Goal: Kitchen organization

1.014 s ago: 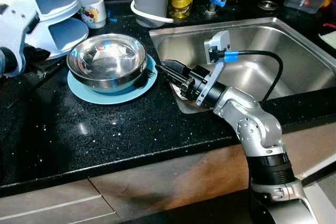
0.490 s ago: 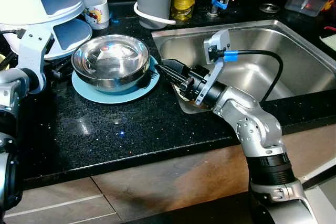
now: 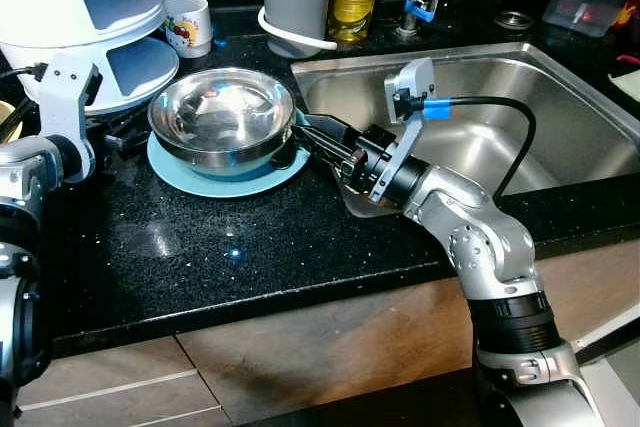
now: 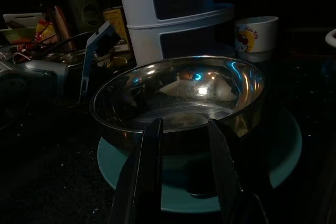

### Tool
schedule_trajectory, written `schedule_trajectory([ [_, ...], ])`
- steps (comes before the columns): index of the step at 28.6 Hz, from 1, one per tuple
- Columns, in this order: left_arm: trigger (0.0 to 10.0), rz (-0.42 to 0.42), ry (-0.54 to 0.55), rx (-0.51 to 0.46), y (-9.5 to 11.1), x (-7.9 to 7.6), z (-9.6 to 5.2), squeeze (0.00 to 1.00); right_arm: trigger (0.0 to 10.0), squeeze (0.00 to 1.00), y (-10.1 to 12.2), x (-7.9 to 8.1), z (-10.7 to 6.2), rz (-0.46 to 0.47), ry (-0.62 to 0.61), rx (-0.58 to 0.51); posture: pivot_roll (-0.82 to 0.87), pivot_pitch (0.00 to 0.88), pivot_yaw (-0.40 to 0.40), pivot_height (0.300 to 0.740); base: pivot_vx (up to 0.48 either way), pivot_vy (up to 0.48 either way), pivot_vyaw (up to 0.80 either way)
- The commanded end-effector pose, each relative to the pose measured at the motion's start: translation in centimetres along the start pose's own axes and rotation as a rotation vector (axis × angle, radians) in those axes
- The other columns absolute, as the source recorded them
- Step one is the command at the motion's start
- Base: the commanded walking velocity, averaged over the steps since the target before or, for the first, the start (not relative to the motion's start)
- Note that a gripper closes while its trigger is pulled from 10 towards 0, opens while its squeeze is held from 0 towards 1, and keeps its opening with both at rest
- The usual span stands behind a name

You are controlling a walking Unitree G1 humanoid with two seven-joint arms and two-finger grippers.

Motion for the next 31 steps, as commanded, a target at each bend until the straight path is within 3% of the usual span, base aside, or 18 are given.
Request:
schedule_trajectory([
  [1,10.0,0.027,0.03,0.075,-1.4,0.8,-0.3,0.0,10.0,0.0,0.5,0.6,0.2,-0.02,0.029,-0.01,-0.02,0.248,-0.032,0.74,0.0,0.0,0.0],
  [8,10.0,0.097,0.138,-0.011,1.0,1.7,-0.6,0.0,10.0,0.0,0.5,0.5,0.0,-0.021,0.024,-0.003,-0.02,0.264,-0.024,0.74,0.0,0.0,0.0],
  [18,10.0,0.079,0.14,-0.07,3.3,2.3,-1.5,0.0,10.0,0.0,0.4,0.2,0.1,-0.022,0.016,-0.001,-0.02,0.262,-0.026,0.74,0.0,0.0,0.0],
  [31,10.0,-0.007,0.203,0.085,-0.5,3.0,-1.1,0.0,10.0,0.0,0.3,0.5,0.5,-0.029,0.043,0.008,-0.03,0.273,-0.036,0.74,0.0,0.0,0.0],
])
Point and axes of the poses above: a point about 5 cm out from each wrist's last joint towards the gripper, its own z axis pointing out of the wrist towards the gripper, its own y axis along the axis of the wrist's last joint, x = y × z, the point moved 3 cm from there along z, pointing out of the wrist towards the gripper, and after that the axes turned 13 degrees about -z, right-handed, at the moved point
